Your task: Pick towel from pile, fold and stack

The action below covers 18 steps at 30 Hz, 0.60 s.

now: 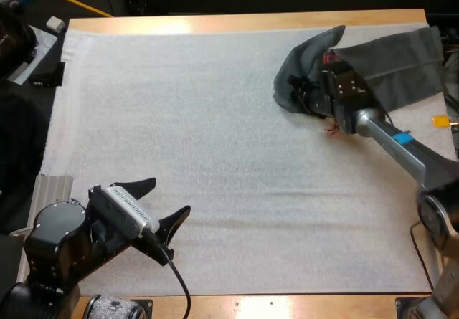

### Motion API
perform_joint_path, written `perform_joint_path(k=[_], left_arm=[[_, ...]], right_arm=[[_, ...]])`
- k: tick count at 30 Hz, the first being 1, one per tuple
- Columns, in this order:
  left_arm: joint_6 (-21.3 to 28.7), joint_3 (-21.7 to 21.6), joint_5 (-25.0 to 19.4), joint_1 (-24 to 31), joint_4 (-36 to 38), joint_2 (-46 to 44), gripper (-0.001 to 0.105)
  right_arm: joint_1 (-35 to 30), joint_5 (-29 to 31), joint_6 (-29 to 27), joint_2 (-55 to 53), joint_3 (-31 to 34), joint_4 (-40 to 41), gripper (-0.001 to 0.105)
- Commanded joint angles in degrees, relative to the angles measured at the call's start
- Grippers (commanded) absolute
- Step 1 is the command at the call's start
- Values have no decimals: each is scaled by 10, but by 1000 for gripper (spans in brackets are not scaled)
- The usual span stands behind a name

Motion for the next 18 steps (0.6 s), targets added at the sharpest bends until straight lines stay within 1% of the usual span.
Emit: perform_joint_path(k=[1,2,3,7,8,11,13,14,18], left_arm=[[-5,-5,12,-3,-7,3,71],[-5,-5,13,-2,-7,3,71],[-6,-6,13,-2,-7,4,71],[-7,-5,15,-1,-9,4,71],[-7,-6,15,-1,-8,4,71],[-7,-5,14,-1,-6,4,71],[-6,-5,15,-2,-1,4,71],[-5,-5,15,-2,0,5,71],[-5,-5,16,-2,1,6,71]], right_arm=[[-5,2,10,29,-29,3,56],[-5,2,12,35,-35,4,51],[-5,1,14,39,-39,7,43],[-6,-11,13,38,-44,16,5],[-6,-17,12,35,-44,18,1],[-8,-35,-6,21,-43,24,1],[-4,-36,-16,27,-45,17,1],[-2,-41,-54,14,-45,25,0],[8,-20,-155,-39,-46,59,1]])
